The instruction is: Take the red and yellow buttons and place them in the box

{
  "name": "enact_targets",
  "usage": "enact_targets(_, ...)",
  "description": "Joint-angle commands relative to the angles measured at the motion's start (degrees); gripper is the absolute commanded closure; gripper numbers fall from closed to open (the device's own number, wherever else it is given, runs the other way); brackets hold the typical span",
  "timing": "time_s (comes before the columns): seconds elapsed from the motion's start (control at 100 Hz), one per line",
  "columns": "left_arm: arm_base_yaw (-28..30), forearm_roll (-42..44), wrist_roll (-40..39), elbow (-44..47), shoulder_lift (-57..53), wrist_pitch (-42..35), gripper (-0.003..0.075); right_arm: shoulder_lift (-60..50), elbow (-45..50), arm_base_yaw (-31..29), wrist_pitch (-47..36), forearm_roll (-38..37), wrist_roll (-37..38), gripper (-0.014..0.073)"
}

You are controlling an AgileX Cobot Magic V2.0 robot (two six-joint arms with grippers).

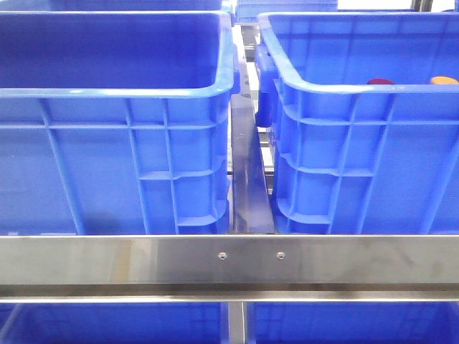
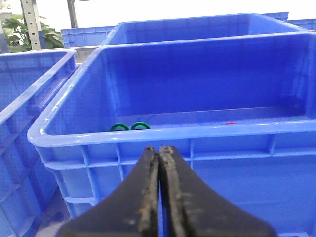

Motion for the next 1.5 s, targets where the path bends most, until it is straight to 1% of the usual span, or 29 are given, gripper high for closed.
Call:
enact_targets(0.0, 0.24, -0.37, -0.17, 2.76, -1.95, -4.79, 0.0739, 0.07, -1.61, -0.27, 1.75, 5.55, -0.29, 0.0662)
enact_targets(0.18, 0.24, -0.37, -0.17, 2.76, -1.95, -4.79, 0.0739, 0.07, -1.61, -0.27, 1.62, 5.55, -0.29, 0.0662)
enact_targets(0.4, 0.24, -0.37, -0.17, 2.76, -1.95, -4.79, 0.0739, 0.07, -1.61, -0.27, -1.70, 5.38, -0.29, 0.0662)
enact_targets(0.47, 0.24, -0.37, -0.17, 2.76, -1.95, -4.79, 0.0739, 0.07, -1.61, -0.27, -1.14, 3.27, 0.27, 0.0662)
enact_targets(0.52, 0.24, -0.37, -0.17, 2.76, -1.95, -4.79, 0.0739, 0.07, -1.61, -0.27, -0.24, -0.43, 2.40, 0.0662)
enact_targets(0.57, 0.24, -0.37, -0.17, 2.76, -1.95, -4.79, 0.0739, 0.07, -1.61, -0.27, 0.36, -6.18, 6.96, 0.0662)
enact_targets(0.62, 0.24, -0.37, -0.17, 2.76, -1.95, -4.79, 0.0739, 0.07, -1.61, -0.27, 0.56, -14.37, 13.77, 0.0662)
enact_targets(0.66, 0.24, -0.37, -0.17, 2.76, -1.95, -4.79, 0.0739, 0.07, -1.61, -0.27, 0.50, -20.14, 20.83, 0.0662)
enact_targets(0.68, 0.24, -0.37, -0.17, 2.76, -1.95, -4.79, 0.0739, 0.07, -1.61, -0.27, 0.45, -24.83, 25.76, 0.0662)
enact_targets(0.69, 0.24, -0.37, -0.17, 2.76, -1.95, -4.79, 0.0739, 0.07, -1.61, -0.27, 0.45, -26.03, 25.76, 0.0662)
enact_targets(0.71, 0.24, -0.37, -0.17, 2.76, -1.95, -4.79, 0.0739, 0.07, -1.61, -0.27, 0.37, -28.42, 29.38, 0.0662)
enact_targets(0.75, 0.24, -0.37, -0.17, 2.76, -1.95, -4.79, 0.0739, 0.07, -1.61, -0.27, 0.39, -36.56, 37.52, 0.0662)
enact_targets(0.76, 0.24, -0.37, -0.17, 2.76, -1.95, -4.79, 0.0739, 0.07, -1.61, -0.27, 0.39, -37.68, 37.52, 0.0662)
enact_targets(0.81, 0.24, -0.37, -0.17, 2.76, -1.95, -4.79, 0.0739, 0.07, -1.61, -0.27, 0.39, -45.15, 46.05, 0.0662)
enact_targets(0.94, 0.24, -0.37, -0.17, 2.76, -1.95, -4.79, 0.0739, -0.12, -1.61, -0.04, -0.74, -63.01, 63.47, 0.0662)
enact_targets(0.96, 0.24, -0.37, -0.17, 2.76, -1.95, -4.79, 0.0739, -0.20, -1.61, 0.11, -0.94, -64.85, 65.26, 0.0662)
enact_targets(1.01, 0.24, -0.37, -0.17, 2.76, -1.95, -4.79, 0.0739, -0.72, -1.61, 0.83, -1.89, -71.47, 71.55, 0.0662)
enact_targets(1.02, 0.24, -0.37, -0.17, 2.76, -1.95, -4.79, 0.0739, -0.79, -1.61, 1.12, -2.02, -73.45, 72.45, 0.0662)
enact_targets(1.03, 0.24, -0.37, -0.17, 2.76, -1.95, -4.79, 0.0739, -0.98, -1.61, 1.41, -2.26, -75.44, 75.16, 0.0662)
enact_targets(1.04, 0.24, -0.37, -0.17, 2.76, -1.95, -4.79, 0.0739, -1.10, -1.61, 1.58, -2.36, -76.41, 75.16, 0.0662)
enact_targets(1.05, 0.24, -0.37, -0.17, 2.76, -1.95, -4.79, 0.0739, -1.32, -1.61, 1.92, -2.60, -78.38, 76.97, 0.0662)
enact_targets(1.06, 0.24, -0.37, -0.17, 2.76, -1.95, -4.79, 0.0739, -1.40, -1.61, 1.92, -2.70, -78.38, 77.90, 0.0662)
enact_targets(1.15, 0.24, -0.37, -0.17, 2.76, -1.95, -4.79, 0.0739, -2.90, -0.78, 4.99, -4.75, -91.64, 90.23, 0.0662)
enact_targets(1.16, 0.24, -0.37, -0.17, 2.76, -1.95, -4.79, 0.0739, -3.04, -0.78, 5.21, -5.00, -92.43, 90.23, 0.0662)
enact_targets(1.17, 0.24, -0.37, -0.17, 2.76, -1.95, -4.79, 0.0739, -3.32, -0.52, 5.64, -5.53, -93.92, 92.52, 0.0662)
enact_targets(1.23, 0.24, -0.37, -0.17, 2.76, -1.95, -4.79, 0.0739, -4.55, 0.76, 6.97, -7.88, -98.09, 96.68, 0.0662)
enact_targets(1.28, 0.24, -0.37, -0.17, 2.76, -1.95, -4.79, 0.0739, -5.76, 2.18, 7.32, -10.22, -99.11, 98.99, 0.0662)
enact_targets(1.37, 0.24, -0.37, -0.17, 2.76, -1.95, -4.79, 0.0739, -8.79, 5.60, 7.32, -14.02, -99.11, 100.22, 0.0662)
enact_targets(1.49, 0.24, -0.37, -0.17, 2.76, -1.95, -4.79, 0.0739, -13.15, 9.73, 7.32, -15.85, -99.11, 100.22, 0.0662)
